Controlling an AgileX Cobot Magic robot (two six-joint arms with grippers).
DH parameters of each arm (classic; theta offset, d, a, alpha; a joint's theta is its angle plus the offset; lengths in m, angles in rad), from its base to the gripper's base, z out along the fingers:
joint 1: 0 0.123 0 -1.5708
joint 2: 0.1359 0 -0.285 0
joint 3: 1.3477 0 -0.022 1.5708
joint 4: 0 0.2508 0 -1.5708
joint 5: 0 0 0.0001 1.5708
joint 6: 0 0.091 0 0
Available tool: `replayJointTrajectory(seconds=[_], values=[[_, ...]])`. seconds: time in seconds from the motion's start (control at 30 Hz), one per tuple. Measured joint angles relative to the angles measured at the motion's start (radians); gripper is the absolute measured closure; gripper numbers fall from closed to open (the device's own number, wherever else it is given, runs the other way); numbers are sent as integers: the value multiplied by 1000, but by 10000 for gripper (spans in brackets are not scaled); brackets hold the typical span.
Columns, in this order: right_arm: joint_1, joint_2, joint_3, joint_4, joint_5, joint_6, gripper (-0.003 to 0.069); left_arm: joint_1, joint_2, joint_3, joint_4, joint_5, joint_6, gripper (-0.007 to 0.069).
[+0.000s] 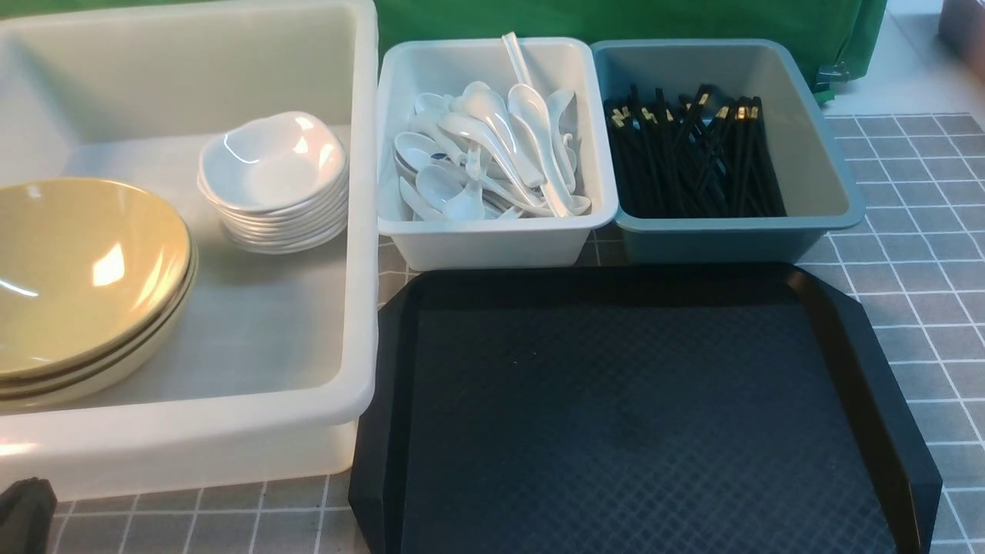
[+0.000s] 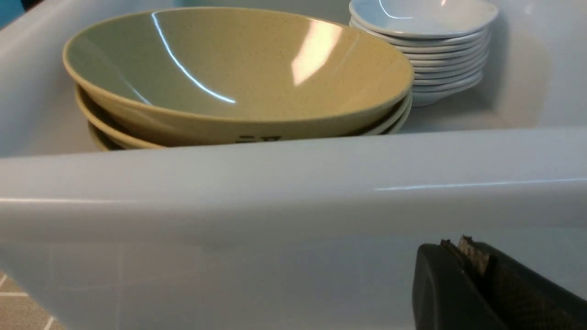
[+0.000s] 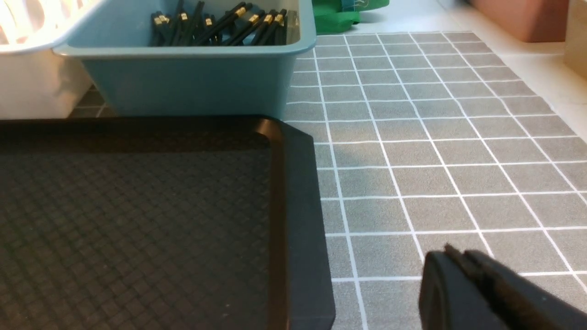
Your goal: On grey table put chopsticks spoon bowls plates into blue grey white boxes.
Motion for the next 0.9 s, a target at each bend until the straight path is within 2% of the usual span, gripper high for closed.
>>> replayJointTrajectory(seconds=[0.9], values=[[0, 0, 0, 0, 0, 0, 580, 16, 0, 0, 0, 0, -2, 633]])
